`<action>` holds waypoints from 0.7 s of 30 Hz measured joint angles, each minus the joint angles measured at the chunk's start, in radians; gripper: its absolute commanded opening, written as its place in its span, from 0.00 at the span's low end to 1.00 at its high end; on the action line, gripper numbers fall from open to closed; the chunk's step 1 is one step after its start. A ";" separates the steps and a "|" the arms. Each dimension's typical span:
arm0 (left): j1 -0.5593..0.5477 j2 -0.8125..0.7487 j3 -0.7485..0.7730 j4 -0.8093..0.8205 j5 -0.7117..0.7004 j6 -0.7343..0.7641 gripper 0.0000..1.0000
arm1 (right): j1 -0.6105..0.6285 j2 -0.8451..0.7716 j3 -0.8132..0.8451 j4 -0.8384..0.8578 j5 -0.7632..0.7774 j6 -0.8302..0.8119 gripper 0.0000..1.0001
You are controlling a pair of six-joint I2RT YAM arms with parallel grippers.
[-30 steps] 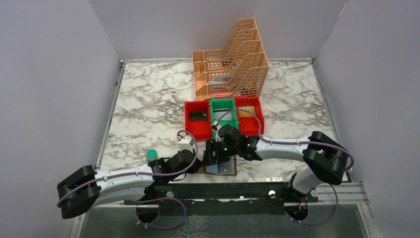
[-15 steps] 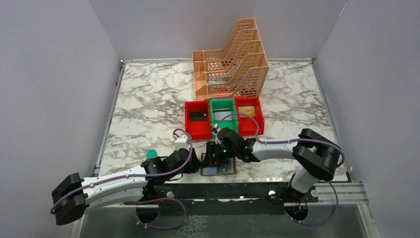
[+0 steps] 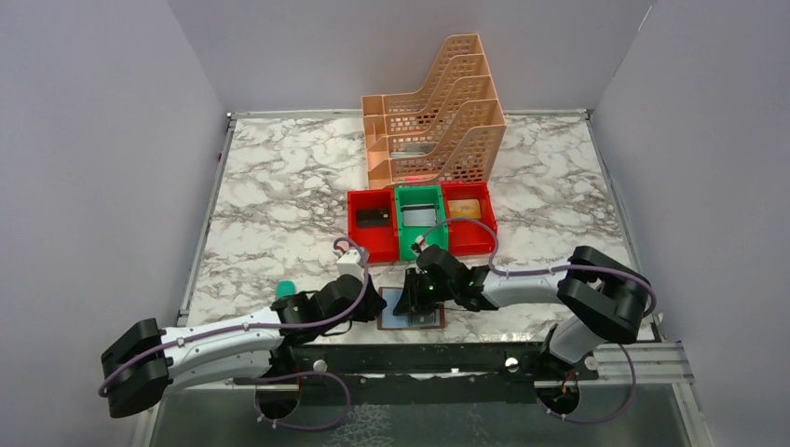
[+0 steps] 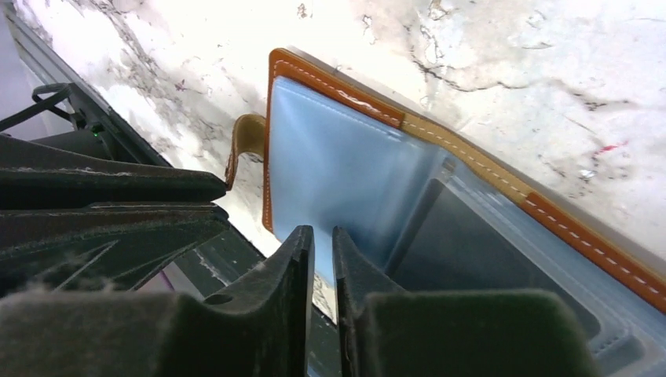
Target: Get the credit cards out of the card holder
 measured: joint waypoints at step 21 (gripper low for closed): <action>0.000 0.319 0.011 0.244 0.005 -0.020 0.00 | 0.000 -0.068 0.005 -0.095 0.087 0.002 0.22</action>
